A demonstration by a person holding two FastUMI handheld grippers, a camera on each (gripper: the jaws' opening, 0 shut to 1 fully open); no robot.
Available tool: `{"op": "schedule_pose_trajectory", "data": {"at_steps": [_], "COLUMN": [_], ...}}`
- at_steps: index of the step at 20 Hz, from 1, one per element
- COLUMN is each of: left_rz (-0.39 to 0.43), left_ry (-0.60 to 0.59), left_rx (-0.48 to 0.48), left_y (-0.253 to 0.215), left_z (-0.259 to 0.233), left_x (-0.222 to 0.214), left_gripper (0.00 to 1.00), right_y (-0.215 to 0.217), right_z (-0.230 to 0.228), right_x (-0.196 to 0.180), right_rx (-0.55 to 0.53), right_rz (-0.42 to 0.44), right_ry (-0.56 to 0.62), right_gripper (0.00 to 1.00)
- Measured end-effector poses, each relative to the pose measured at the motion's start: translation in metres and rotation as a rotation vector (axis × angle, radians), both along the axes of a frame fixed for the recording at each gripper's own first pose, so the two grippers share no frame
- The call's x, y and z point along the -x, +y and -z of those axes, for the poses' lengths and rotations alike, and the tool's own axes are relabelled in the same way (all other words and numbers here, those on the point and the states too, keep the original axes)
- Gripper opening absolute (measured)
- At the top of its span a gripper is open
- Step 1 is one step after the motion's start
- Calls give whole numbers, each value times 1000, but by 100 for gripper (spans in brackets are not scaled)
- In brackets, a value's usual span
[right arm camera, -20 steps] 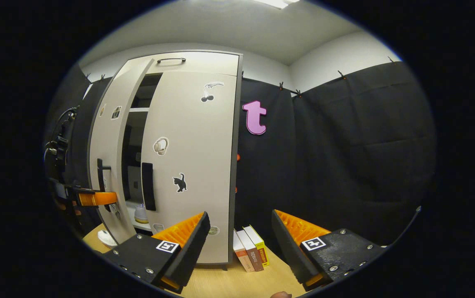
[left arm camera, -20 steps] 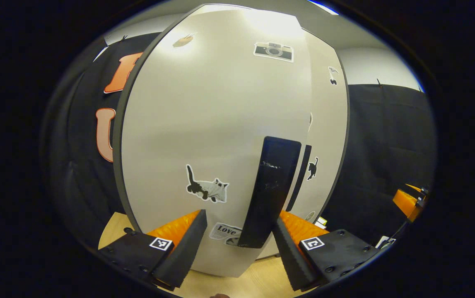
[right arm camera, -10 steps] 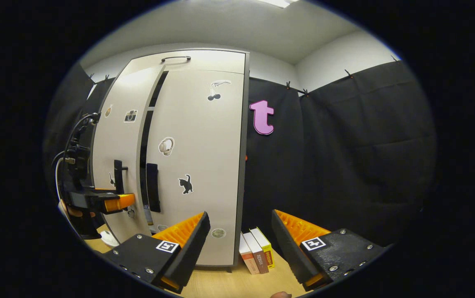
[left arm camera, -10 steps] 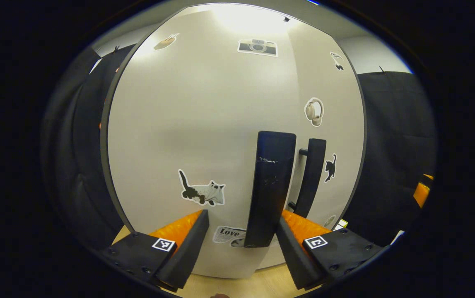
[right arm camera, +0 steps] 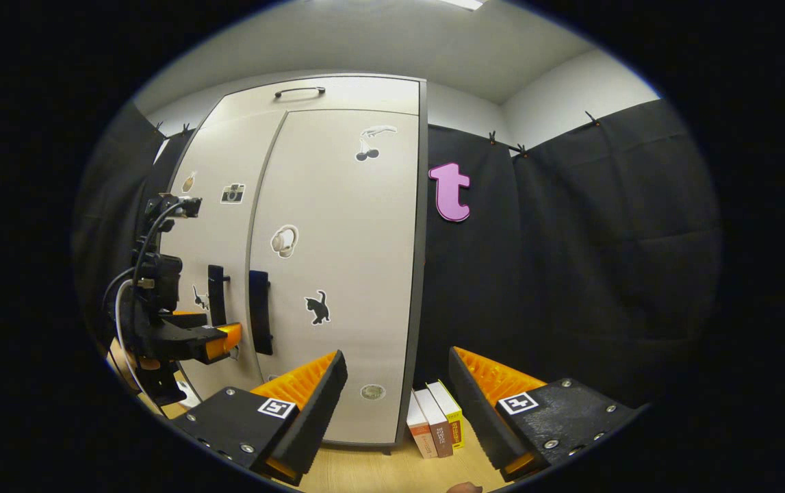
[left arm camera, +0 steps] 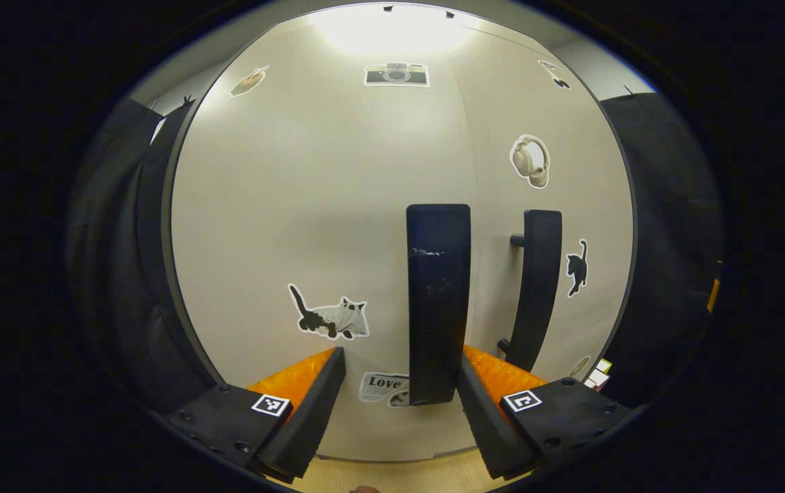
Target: Grab one shoe with the right hand and put it into the shoe cabinet, grab the other shoe with the left hand and put it into the shoe cabinet; then close the right door with the right hand and the left door with the left hand.
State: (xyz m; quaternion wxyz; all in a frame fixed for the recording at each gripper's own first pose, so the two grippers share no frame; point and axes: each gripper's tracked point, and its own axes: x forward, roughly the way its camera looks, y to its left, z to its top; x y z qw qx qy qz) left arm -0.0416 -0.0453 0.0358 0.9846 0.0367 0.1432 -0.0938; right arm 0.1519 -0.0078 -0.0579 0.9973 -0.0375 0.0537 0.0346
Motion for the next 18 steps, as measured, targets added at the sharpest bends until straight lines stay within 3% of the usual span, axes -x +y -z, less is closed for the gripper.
{"op": "schedule_pose_trajectory", "data": {"at_steps": [10, 18], "left_rz": [-8, -62], "left_ry": [-60, -81], "left_rx": [-1, 34], "left_y": [28, 77], "left_z": [-88, -146], "left_x": [44, 69], "left_gripper": [97, 97], "right_y": [40, 59], "right_z": [-59, -93], "right_x": [-18, -18], "right_rx": [-11, -19], "right_rz": [-153, -212], "right_ry": [-66, -69], "right_gripper": [92, 92]}}
